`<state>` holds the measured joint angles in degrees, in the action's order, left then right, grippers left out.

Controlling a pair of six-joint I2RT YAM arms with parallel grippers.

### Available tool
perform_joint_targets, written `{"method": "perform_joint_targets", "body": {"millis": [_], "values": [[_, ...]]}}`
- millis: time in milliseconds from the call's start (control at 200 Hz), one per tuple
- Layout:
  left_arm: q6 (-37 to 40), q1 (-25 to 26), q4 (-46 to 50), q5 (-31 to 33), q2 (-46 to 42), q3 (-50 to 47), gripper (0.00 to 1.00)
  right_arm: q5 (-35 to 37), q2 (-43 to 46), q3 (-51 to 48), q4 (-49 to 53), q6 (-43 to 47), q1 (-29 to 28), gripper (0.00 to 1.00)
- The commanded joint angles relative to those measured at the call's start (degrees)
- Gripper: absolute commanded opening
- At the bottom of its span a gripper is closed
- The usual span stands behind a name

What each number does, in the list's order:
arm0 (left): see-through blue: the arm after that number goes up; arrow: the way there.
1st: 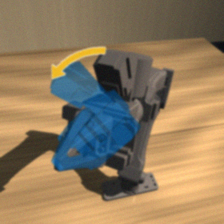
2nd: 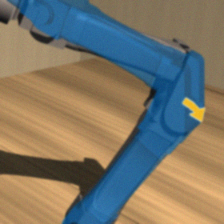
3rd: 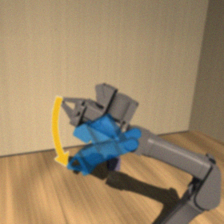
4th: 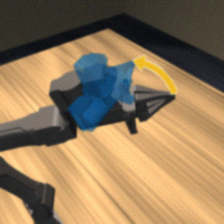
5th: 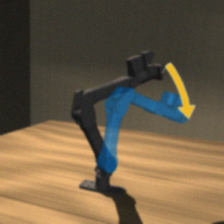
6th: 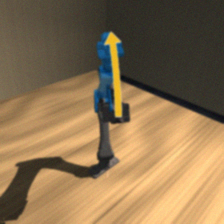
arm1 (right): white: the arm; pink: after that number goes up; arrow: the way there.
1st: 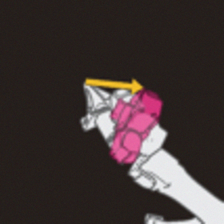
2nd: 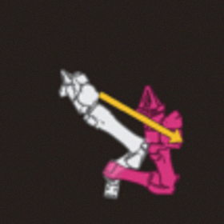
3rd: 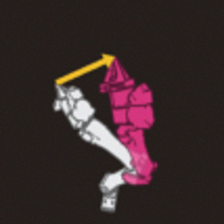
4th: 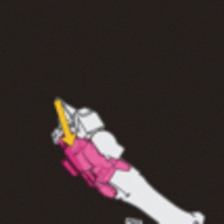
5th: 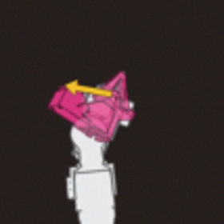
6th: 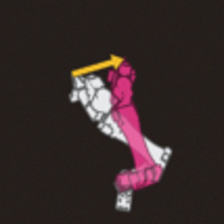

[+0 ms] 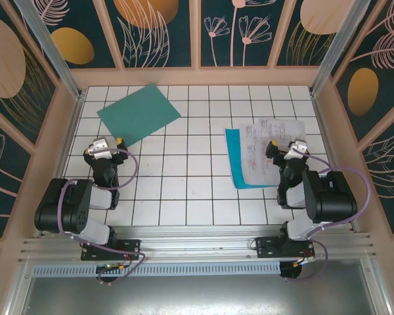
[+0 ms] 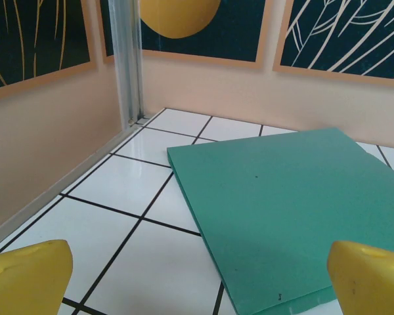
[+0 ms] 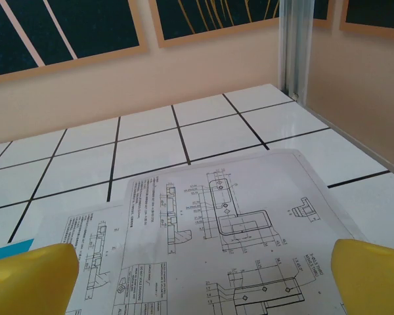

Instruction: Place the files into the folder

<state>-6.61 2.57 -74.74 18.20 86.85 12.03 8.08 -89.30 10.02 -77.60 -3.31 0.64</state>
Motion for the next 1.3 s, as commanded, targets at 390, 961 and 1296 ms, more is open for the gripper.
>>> {"method": "perform_joint_targets", "body": {"millis": [390,961,1296], "values": [[0.6,-0.4,-0.1,-0.8,0.2,0.6,0.99,1.2,-0.3,1.1,-1.3,0.9,-0.4,0.99],[1.2,-0.3,14.5,-1.2,-14.4,3.7,0.99,15.1,15.8,-2.4,1.3,8.7,-10.1,0.99],[-26.0,-0.4,75.2,-4.3,-5.5,47.6,0.99,-8.1,29.1,29.1,62.3,-40.4,2.1,0.99]]}}
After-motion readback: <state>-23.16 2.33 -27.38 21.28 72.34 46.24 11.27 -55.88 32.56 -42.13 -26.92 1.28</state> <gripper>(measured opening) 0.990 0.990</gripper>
